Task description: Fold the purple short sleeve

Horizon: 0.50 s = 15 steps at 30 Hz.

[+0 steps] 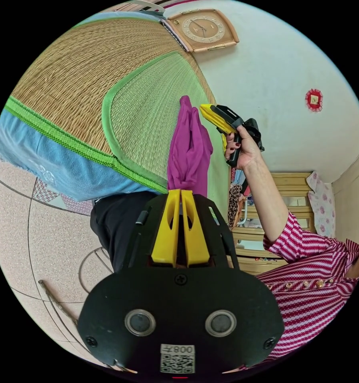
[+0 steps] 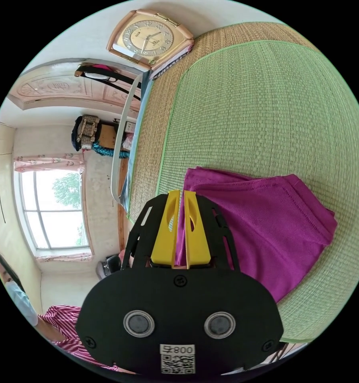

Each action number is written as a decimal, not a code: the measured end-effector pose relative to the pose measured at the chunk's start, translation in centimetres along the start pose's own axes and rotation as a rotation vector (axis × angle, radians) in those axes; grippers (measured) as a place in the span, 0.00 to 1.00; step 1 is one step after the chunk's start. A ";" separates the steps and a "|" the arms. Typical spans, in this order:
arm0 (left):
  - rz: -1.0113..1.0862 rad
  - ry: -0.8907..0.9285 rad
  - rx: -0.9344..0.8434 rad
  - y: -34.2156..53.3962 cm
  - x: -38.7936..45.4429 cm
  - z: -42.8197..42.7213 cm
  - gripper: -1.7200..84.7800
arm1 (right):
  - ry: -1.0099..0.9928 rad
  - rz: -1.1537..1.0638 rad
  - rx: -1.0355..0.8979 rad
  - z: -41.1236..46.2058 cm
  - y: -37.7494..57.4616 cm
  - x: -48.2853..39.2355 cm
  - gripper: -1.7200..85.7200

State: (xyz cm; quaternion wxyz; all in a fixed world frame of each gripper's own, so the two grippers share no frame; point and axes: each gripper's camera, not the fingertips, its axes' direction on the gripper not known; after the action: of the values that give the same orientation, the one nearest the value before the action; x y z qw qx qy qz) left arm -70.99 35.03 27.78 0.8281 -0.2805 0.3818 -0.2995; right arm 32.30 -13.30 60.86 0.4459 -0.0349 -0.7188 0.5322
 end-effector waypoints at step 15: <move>0.193 -0.081 -0.008 -1.0 4.7 -1.1 0.07 | 0.036 -0.025 -0.084 2.7 -3.4 2.1 0.02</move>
State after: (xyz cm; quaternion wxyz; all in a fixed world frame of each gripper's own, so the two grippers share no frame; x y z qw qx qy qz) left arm -69.68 30.73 25.70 0.8668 -0.2577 0.3745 -0.2051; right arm 30.65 -15.65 64.71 0.4633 -0.0543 -0.7329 0.4952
